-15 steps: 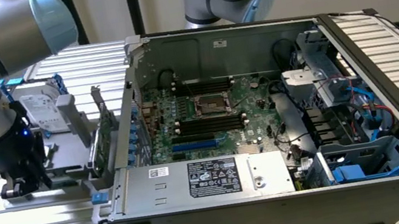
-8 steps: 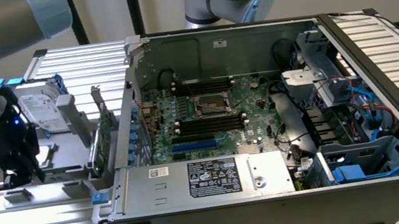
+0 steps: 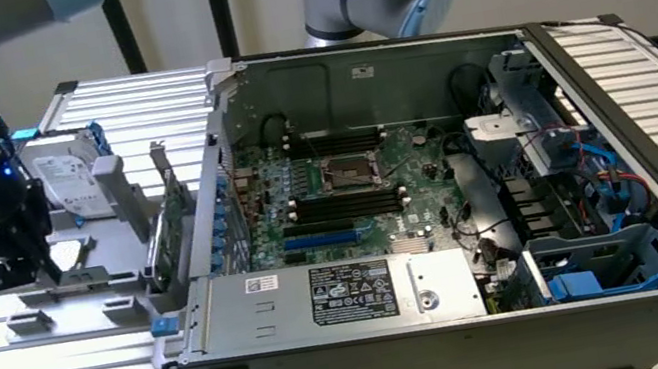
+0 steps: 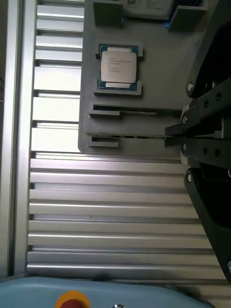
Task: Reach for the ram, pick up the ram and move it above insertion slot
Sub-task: 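Pick up the ram and move it above insertion slot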
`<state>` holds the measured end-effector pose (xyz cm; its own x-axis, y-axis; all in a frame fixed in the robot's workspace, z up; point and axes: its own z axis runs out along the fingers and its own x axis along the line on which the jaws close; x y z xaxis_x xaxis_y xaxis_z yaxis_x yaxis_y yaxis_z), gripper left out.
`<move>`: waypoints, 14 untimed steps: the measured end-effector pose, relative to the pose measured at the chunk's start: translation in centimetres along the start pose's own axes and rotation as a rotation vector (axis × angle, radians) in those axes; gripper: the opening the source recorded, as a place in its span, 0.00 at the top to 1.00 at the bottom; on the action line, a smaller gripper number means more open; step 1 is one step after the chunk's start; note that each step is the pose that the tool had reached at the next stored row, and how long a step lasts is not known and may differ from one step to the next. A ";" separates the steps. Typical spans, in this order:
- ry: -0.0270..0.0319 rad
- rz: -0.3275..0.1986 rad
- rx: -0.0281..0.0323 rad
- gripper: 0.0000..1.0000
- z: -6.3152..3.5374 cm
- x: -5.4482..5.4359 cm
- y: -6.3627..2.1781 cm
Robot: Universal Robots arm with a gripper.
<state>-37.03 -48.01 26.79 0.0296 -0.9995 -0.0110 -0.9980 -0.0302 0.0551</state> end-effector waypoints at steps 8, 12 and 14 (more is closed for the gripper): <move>-0.0002 -0.014 -0.0007 0.87 -3.70 0.0 -1.19; -0.0015 -0.021 -0.0011 0.87 -5.55 0.0 -1.90; -0.0029 -0.025 -0.0012 0.87 -6.49 0.0 -2.28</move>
<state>-34.40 -48.01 33.14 0.0549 -0.9984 -0.0154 -0.9969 -0.0557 0.0560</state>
